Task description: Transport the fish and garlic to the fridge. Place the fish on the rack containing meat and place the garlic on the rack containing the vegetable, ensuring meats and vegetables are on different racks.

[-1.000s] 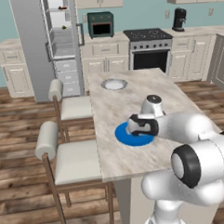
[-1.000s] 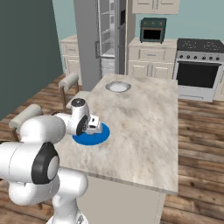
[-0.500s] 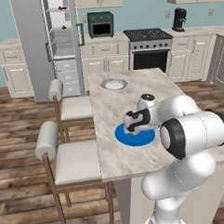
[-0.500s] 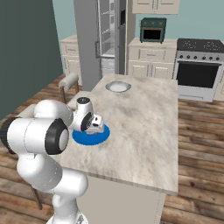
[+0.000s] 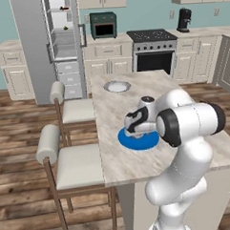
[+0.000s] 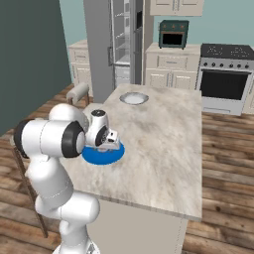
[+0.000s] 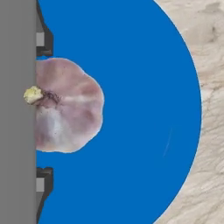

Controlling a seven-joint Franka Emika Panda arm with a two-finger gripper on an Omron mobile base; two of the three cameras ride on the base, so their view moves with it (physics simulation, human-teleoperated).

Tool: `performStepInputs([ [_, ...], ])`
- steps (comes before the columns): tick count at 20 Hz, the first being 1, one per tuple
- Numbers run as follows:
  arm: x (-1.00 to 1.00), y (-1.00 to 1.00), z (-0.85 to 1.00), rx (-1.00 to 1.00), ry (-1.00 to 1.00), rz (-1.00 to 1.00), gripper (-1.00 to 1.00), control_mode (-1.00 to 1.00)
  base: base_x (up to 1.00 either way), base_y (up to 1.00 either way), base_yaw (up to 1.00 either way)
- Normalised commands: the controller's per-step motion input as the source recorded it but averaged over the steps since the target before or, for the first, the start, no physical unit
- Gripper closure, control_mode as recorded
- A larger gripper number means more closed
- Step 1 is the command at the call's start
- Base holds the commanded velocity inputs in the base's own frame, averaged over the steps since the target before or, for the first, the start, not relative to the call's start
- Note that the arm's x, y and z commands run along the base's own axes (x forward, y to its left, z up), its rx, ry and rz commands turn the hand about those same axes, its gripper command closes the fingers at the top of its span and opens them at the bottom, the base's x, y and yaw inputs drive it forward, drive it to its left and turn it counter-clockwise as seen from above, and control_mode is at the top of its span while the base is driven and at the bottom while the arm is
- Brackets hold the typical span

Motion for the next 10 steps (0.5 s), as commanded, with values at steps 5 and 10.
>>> performStepInputs([
  [5, 0.24, 0.00, -0.26, 0.00, 0.02, 0.00, -1.00, -1.00, 0.00, 0.00, 0.00],
  [10, 0.05, 0.09, -0.26, 0.00, 0.04, 0.00, 1.00, -1.00, 0.00, 0.00, 0.00],
])
